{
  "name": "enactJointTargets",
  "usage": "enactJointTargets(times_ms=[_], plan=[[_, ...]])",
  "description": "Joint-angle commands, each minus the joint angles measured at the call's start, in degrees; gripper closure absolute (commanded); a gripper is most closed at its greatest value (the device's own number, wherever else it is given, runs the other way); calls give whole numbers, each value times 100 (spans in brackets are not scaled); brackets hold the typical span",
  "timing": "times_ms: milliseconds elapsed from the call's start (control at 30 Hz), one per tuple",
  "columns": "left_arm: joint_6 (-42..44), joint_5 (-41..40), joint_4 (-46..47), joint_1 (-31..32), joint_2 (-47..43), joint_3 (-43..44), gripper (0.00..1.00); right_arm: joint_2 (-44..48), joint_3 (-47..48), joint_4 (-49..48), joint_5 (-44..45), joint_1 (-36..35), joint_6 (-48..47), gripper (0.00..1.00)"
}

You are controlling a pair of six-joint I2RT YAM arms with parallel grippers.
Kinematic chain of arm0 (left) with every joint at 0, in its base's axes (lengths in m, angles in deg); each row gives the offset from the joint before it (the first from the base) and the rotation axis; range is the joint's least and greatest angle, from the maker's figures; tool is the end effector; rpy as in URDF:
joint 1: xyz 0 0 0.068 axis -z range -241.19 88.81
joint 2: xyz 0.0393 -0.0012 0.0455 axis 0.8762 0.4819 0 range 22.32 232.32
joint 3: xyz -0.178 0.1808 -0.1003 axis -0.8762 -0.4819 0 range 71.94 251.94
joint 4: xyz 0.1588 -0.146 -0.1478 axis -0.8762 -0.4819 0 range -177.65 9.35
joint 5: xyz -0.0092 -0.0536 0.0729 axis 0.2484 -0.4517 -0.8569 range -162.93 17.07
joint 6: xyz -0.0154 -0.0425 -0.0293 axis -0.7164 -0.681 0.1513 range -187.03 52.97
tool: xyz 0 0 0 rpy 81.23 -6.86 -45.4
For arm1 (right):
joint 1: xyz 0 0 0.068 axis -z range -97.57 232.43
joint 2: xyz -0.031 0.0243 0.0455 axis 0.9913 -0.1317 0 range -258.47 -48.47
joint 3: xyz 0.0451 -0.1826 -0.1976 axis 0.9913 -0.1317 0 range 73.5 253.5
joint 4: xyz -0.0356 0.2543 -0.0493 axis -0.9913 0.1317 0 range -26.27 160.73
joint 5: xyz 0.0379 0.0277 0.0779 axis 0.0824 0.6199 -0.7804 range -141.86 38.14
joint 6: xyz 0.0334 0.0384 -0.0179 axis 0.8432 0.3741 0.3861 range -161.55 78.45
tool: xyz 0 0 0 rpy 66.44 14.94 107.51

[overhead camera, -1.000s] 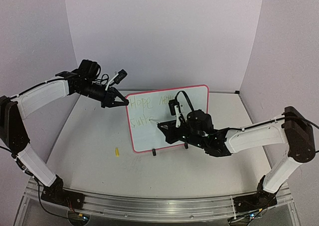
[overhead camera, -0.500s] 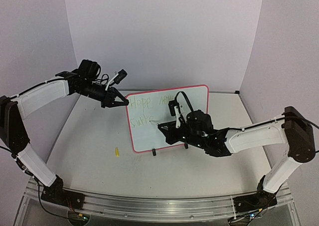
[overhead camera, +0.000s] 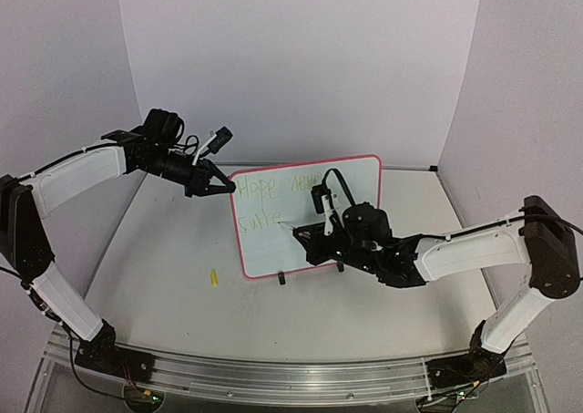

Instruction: Write a sentence on the whiteboard

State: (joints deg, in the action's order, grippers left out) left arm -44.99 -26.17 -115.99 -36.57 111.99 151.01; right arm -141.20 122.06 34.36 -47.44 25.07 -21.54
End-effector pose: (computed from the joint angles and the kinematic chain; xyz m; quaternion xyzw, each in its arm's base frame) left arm 0.2972 -0.1647 0.3207 0.4737 0.7223 -0.3755 0.3360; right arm 0.1944 0.2984 0.2215 -0.2312 0.7575 0.3572 0.4951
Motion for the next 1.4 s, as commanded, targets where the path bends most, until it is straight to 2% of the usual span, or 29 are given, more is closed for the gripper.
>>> enactJointTargets(times_ms=[0, 367, 900, 1367], plan=[[123, -247, -378, 166, 185, -58, 100, 257, -87, 73, 620, 84, -28, 100], [119, -231, -377, 166, 195, -58, 100, 701, -223, -63, 296, 77, -228, 100], [110, -238, -378, 168, 206, -58, 100, 240, 210, -66, 102, 93, -353, 100], [111, -245, -376, 166, 201, -58, 100, 191, -75, 84, 412, 99, -35, 100]])
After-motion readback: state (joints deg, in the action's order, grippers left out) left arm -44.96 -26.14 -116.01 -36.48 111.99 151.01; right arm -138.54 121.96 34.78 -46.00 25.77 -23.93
